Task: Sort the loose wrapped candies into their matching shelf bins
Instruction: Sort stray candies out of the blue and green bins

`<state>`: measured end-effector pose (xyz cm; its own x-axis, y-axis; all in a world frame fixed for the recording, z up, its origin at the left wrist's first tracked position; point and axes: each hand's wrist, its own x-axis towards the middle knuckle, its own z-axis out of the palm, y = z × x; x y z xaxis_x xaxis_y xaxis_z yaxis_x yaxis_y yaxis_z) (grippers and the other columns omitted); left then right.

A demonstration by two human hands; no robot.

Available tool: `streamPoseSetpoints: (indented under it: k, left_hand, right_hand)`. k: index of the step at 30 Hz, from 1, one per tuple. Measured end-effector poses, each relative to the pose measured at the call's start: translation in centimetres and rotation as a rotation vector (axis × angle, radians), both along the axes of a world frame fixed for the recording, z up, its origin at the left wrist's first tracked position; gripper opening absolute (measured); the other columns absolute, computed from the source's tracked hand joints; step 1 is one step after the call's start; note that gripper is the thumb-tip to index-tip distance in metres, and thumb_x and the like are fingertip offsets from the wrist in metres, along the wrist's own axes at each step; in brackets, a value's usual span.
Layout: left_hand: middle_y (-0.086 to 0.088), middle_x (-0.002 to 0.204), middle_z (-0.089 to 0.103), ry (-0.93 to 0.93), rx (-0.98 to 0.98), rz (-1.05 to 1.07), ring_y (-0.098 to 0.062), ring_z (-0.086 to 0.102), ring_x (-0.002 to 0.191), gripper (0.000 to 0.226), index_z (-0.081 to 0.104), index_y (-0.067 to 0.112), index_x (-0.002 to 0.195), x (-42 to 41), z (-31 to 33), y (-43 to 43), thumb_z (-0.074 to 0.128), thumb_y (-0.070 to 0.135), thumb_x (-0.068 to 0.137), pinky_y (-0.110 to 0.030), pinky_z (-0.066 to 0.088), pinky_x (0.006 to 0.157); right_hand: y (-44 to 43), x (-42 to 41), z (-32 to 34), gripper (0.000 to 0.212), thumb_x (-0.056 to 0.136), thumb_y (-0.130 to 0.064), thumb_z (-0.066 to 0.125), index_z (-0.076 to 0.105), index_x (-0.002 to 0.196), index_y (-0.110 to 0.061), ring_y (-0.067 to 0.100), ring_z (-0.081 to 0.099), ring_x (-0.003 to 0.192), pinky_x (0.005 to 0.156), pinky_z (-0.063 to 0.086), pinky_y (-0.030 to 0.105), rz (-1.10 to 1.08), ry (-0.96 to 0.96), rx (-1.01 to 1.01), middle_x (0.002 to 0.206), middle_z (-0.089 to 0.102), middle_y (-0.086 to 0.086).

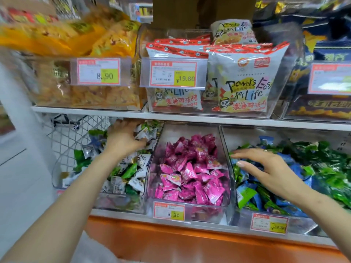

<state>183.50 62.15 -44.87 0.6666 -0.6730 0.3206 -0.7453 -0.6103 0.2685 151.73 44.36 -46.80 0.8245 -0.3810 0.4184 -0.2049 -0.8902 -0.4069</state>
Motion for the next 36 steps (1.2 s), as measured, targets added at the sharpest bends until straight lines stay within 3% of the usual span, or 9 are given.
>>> streamPoseSetpoints:
  k: [4, 8, 10, 16, 21, 24, 27, 32, 36]
  left_hand:
    - [0.005, 0.145, 0.038, -0.003, 0.093, -0.122, -0.022, 0.022, 0.134, 0.075, 0.037, 0.040, 0.137, 0.1, -0.6, 0.4, 0.040, 0.056, 0.064, -0.033, 0.009, 0.101]
    - [0.004, 0.149, 0.034, -0.004, 0.061, -0.267, -0.018, 0.025, 0.138, 0.055, 0.030, 0.039, 0.141, -0.2, -1.5, -0.1, 0.047, 0.040, 0.089, -0.044, 0.007, 0.113]
    - [0.008, 0.154, 0.023, -0.065, 0.152, -0.288, -0.014, 0.018, 0.143, 0.048, 0.026, 0.034, 0.145, 0.0, -2.2, -0.5, 0.037, 0.030, 0.098, -0.048, 0.003, 0.116]
    - [0.009, 0.157, -0.003, -0.092, 0.333, -0.234, -0.011, -0.003, 0.145, 0.050, 0.001, 0.028, 0.150, 0.1, -3.2, -1.9, 0.015, 0.034, 0.102, -0.051, -0.009, 0.114]
    - [0.007, 0.158, 0.006, -0.089, 0.266, -0.197, -0.013, 0.007, 0.144, 0.048, 0.022, 0.026, 0.148, -0.7, -1.8, -2.4, 0.023, 0.033, 0.101, -0.047, -0.004, 0.117]
    - [-0.003, 0.150, 0.030, -0.110, 0.107, -0.204, -0.022, 0.027, 0.137, 0.048, 0.038, 0.020, 0.141, -2.9, -1.0, -3.2, 0.031, 0.036, 0.097, -0.043, 0.009, 0.116]
    - [-0.004, 0.139, 0.043, -0.083, -0.042, -0.372, -0.026, 0.037, 0.129, 0.047, 0.047, 0.018, 0.133, -6.2, -1.0, -4.5, 0.038, 0.040, 0.092, -0.037, 0.026, 0.109]
    - [0.003, 0.138, 0.045, 0.034, -0.092, -0.710, -0.015, 0.040, 0.128, 0.042, 0.058, 0.017, 0.123, -11.1, -1.6, -7.6, 0.043, 0.037, 0.090, -0.027, 0.028, 0.107]
    - [0.004, 0.140, 0.043, 0.149, -0.007, -0.799, -0.013, 0.035, 0.132, 0.040, 0.052, 0.019, 0.128, -12.5, -1.3, -11.4, 0.047, 0.036, 0.092, -0.024, 0.025, 0.110]
  right_hand:
    - [0.1, 0.2, -0.2, 0.030, 0.085, -0.069, 0.035, 0.053, 0.105, -0.056, -0.016, 0.049, 0.108, 0.090, 0.036, 0.010, 0.006, -0.008, 0.028, 0.112, 0.051, -0.037]
    - [0.3, 0.5, -0.3, 0.024, 0.087, -0.060, 0.041, 0.056, 0.104, -0.052, -0.019, 0.048, 0.107, 0.086, 0.038, 0.008, -0.002, -0.006, 0.077, 0.110, 0.054, -0.035]
    - [0.5, 0.5, -0.3, 0.028, 0.087, -0.062, 0.040, 0.059, 0.105, -0.049, -0.016, 0.049, 0.108, 0.086, 0.039, 0.008, -0.004, -0.007, 0.084, 0.110, 0.055, -0.034]
    - [0.6, 0.4, -0.1, 0.037, 0.082, -0.056, 0.043, 0.064, 0.108, -0.041, -0.014, 0.051, 0.108, 0.087, 0.037, 0.006, -0.039, 0.001, 0.136, 0.110, 0.057, -0.030]
    - [0.3, 0.2, 0.1, 0.036, 0.082, -0.053, 0.044, 0.066, 0.106, -0.037, -0.009, 0.054, 0.103, 0.088, 0.038, 0.009, -0.065, 0.008, 0.154, 0.108, 0.061, -0.023]
    - [-0.1, -0.2, 0.4, 0.037, 0.083, -0.049, 0.046, 0.068, 0.107, -0.032, -0.008, 0.055, 0.102, 0.087, 0.039, 0.008, -0.087, -0.002, 0.161, 0.108, 0.062, -0.021]
    - [-1.2, -0.9, 0.9, 0.036, 0.084, -0.046, 0.048, 0.069, 0.106, -0.027, -0.006, 0.056, 0.101, 0.085, 0.039, 0.004, -0.113, -0.012, 0.152, 0.105, 0.063, -0.022]
    - [-3.7, -2.7, 1.2, 0.029, 0.088, -0.038, 0.051, 0.069, 0.107, -0.025, 0.004, 0.060, 0.101, 0.083, 0.042, 0.011, -0.220, 0.001, 0.124, 0.107, 0.064, -0.016]
    - [-5.4, -2.1, 1.0, 0.037, 0.087, -0.046, 0.050, 0.062, 0.118, -0.030, 0.005, 0.052, 0.116, 0.094, 0.038, 0.016, -0.193, 0.119, 0.132, 0.122, 0.058, -0.015]
